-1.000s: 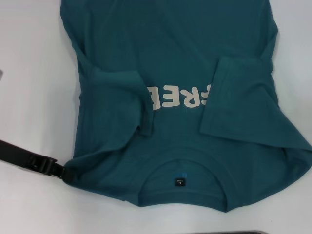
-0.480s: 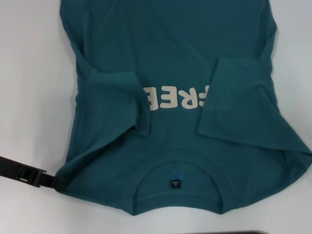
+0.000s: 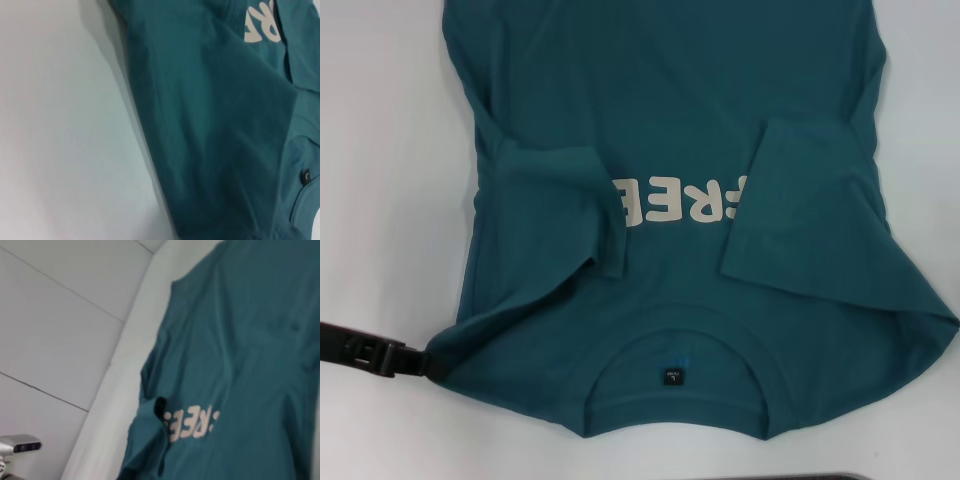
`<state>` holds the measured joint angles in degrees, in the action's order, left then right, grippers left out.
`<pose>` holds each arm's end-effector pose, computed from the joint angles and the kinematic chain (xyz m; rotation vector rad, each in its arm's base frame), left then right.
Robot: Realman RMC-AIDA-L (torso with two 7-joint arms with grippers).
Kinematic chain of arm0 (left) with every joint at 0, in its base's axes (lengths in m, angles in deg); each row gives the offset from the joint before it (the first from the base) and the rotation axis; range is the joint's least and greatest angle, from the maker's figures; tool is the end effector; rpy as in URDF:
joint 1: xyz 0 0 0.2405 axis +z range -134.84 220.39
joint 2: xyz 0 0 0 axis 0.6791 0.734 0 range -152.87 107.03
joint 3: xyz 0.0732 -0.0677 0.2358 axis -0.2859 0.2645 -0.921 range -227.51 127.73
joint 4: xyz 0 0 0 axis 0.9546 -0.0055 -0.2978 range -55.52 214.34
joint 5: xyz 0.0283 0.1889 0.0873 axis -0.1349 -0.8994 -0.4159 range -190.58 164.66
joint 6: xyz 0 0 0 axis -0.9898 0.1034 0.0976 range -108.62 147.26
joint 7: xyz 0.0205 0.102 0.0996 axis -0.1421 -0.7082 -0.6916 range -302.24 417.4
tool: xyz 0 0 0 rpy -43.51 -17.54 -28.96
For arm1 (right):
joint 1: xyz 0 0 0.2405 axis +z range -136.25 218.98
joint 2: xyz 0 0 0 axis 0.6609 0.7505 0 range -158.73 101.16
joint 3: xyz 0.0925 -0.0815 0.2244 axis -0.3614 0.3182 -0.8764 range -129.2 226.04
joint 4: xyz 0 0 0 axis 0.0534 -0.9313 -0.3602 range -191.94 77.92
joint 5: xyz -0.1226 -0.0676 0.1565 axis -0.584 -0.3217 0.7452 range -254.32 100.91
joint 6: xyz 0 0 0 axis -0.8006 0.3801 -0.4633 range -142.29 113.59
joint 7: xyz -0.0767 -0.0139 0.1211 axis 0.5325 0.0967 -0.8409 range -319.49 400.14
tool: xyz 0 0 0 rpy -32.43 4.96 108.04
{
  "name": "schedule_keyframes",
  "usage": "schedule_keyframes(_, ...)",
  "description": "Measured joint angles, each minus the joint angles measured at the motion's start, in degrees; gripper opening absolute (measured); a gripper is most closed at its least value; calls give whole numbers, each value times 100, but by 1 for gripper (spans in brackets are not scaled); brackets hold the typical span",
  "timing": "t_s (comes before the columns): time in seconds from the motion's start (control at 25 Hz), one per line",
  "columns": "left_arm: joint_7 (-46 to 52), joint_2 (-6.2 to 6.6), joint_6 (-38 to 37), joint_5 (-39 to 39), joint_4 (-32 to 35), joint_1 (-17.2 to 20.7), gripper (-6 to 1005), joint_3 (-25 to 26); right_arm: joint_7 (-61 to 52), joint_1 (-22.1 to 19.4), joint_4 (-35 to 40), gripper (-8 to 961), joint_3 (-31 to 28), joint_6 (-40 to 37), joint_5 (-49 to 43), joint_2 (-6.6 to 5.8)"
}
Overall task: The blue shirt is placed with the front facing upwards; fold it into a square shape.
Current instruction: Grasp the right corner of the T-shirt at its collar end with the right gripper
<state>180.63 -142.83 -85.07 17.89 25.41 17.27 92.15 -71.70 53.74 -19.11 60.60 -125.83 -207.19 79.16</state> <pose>-0.3184 0.2626 0.0236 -2.6064 -1.7317 0.0704 0.3821 0.1918 0.1124 -2.1804 1.7786 0.8309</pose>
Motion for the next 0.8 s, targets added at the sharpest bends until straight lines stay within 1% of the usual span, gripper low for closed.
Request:
schedule_keyframes(0.16,-79,-34,19,0,2,7,14,66,-136,11,-6,913,-3,70,-358,-14)
schedule_keyframes(0.32,-88,-41,46,0,4,10,15,69,-354,118,-40,910,39,247,-609,-13)
schedule_keyframes(0.64,-94,-41,60,0,-12,11,15,69,-421,459,-81,896,48,509,-1304,114)
schedule_keyframes(0.8,-94,-41,60,0,-20,11,15,76,-428,511,-118,889,49,564,-1420,134)
